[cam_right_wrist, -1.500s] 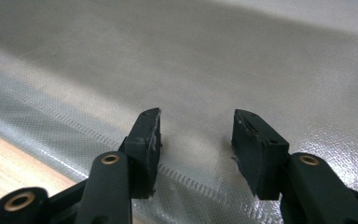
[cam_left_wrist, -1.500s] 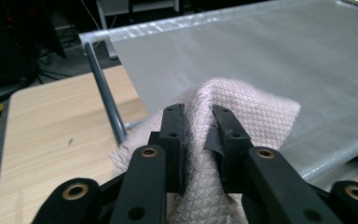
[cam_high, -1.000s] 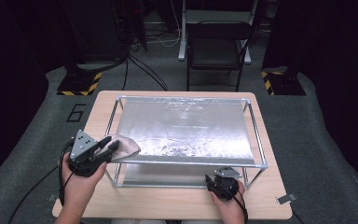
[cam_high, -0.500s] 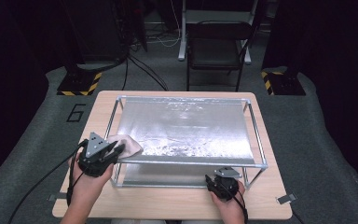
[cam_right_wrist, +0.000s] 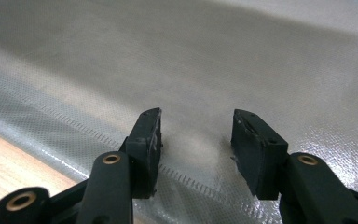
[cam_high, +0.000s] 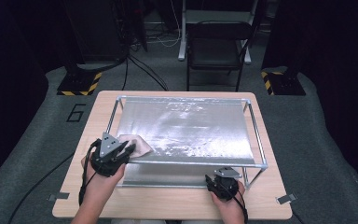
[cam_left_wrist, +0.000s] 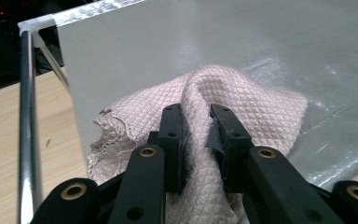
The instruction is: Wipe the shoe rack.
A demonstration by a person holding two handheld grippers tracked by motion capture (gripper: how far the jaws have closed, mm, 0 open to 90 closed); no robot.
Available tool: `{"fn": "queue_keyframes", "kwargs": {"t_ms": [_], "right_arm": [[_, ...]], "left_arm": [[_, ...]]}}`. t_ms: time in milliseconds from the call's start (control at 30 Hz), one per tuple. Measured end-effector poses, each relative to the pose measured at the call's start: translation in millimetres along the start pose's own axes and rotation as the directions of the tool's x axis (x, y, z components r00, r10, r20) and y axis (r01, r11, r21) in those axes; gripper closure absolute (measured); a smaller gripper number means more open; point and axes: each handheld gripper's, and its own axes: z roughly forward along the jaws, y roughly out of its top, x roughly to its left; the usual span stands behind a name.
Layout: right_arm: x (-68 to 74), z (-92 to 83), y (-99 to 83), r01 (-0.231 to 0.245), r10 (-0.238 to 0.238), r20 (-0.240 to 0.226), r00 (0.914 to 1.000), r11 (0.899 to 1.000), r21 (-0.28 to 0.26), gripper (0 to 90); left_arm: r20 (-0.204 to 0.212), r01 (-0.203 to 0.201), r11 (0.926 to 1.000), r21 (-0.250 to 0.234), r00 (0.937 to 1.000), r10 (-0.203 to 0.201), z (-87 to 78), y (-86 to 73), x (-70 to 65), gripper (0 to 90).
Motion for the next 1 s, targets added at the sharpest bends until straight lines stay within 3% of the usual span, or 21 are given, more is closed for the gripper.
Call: {"fn": "queue_keyframes", "kwargs": {"t_ms": [133,400,600,733,767,1000], "right_arm": [[0.1,0.0,0.0,0.0,0.0,0.0,1.0,1.0,0.0,52.5],[0.4,0.0,-0.1,0.0,0.0,0.001,1.0,1.0,0.0,52.8],[0.7,-0.1,0.1,-0.003,0.003,-0.002,1.0,1.0,0.0,52.8],[0.7,-0.1,0.0,-0.002,0.002,-0.002,1.0,1.0,0.0,52.8],[0.6,-0.1,0.1,-0.002,0.002,-0.002,1.0,1.0,0.0,52.8],[0.7,-0.1,0.0,-0.002,0.002,-0.003,1.0,1.0,0.0,52.8]], "left_arm": [[0.024,0.013,0.9999,-0.007,0.9996,-0.013,4.6,2.6,-7.1,74.8],[0.039,-0.021,0.9997,-0.009,0.999,0.022,10.3,6.7,-20.2,74.8],[0.05,-0.023,0.9997,-0.012,0.9985,0.023,6.5,4.5,-13.0,74.8],[0.032,-0.014,0.9998,-0.011,0.9994,0.015,1.9,1.1,-3.9,74.8],[0.006,0.003,0.9999,-0.01,1.0,-0.003,-1.6,-1.1,2.8,74.8],[-0.011,0.032,0.9995,-0.006,0.9994,-0.032,-7.2,-5.3,14.2,75.1]]}}
